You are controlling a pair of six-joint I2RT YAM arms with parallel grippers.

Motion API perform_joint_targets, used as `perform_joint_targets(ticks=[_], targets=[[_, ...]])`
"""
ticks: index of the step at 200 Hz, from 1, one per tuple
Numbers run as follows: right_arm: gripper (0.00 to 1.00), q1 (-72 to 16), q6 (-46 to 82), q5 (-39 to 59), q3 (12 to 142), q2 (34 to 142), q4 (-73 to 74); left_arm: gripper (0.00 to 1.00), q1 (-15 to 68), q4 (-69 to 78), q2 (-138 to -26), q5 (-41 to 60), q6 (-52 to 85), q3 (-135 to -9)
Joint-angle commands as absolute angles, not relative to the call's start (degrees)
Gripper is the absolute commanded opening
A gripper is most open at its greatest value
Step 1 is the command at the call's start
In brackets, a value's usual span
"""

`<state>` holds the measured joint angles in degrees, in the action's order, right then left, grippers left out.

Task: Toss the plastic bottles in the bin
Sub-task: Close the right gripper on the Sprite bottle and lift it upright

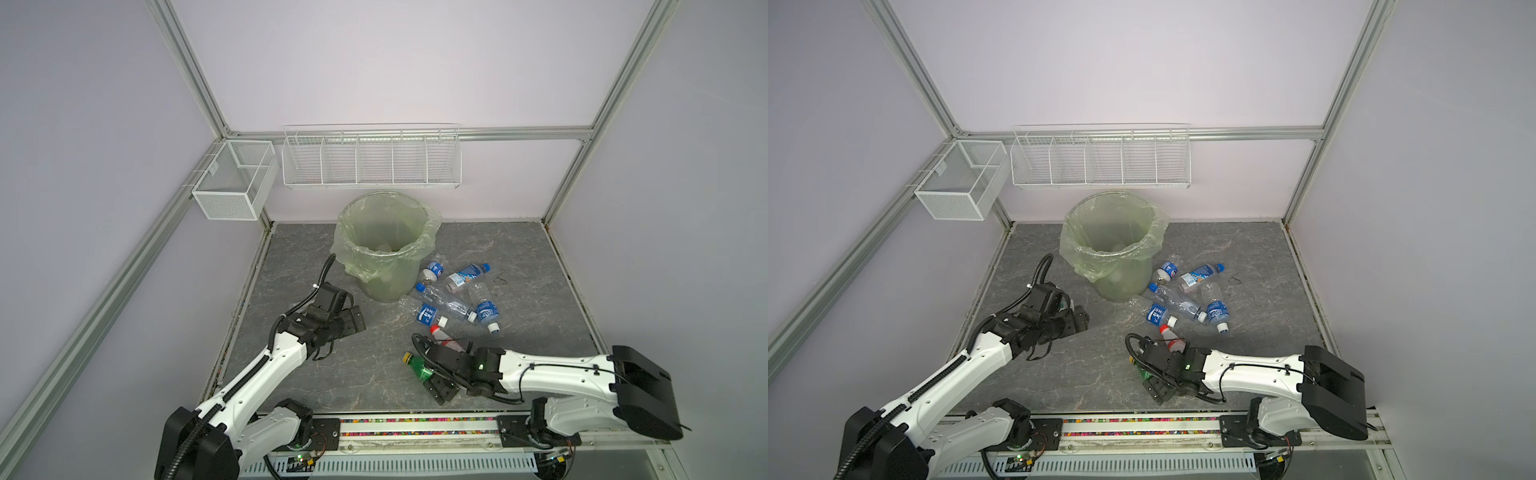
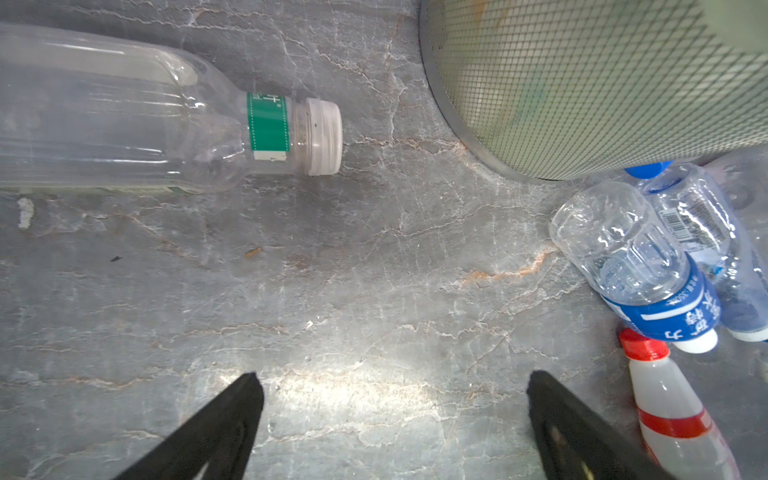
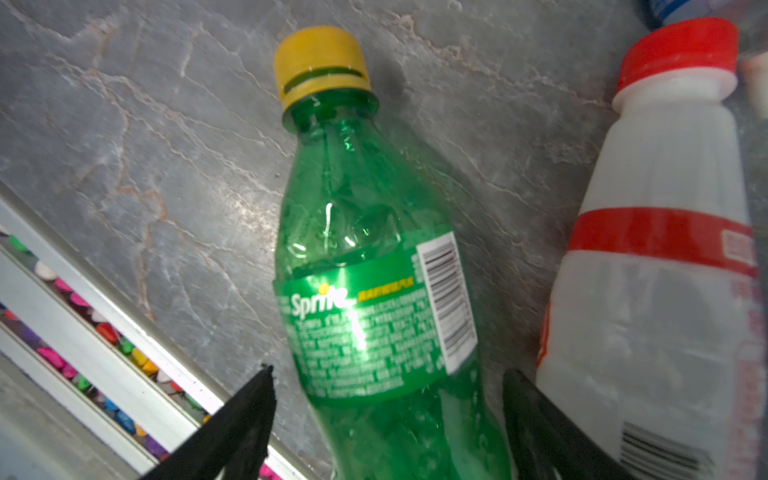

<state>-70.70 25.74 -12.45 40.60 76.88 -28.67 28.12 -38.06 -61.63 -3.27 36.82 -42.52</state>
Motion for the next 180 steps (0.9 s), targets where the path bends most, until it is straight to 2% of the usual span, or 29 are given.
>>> perform_joint_targets(ticks=[1, 43, 92, 180], targets=[[0.80, -71.2, 25.2, -13.2, 41.5, 78.0, -28.3, 0.99, 27.9, -39.0, -60.9, -4.6, 37.2, -42.7], [0.66, -71.4, 25.2, -13.4, 42.2, 78.2, -28.2, 0.99, 27.9, -38.7, -60.6, -4.1, 37.9, -42.0], [0.57, -71.6, 24.9, -14.1, 43.8, 78.6, -28.9, 0.99, 27.9, -39.2, -60.5, -4.9, 37.5, -42.4], [0.53, -71.6, 26.2, -14.6, 45.0, 75.8, -26.8, 0.99, 27.9, -39.6, -58.3, -5.7, 39.2, -42.5]])
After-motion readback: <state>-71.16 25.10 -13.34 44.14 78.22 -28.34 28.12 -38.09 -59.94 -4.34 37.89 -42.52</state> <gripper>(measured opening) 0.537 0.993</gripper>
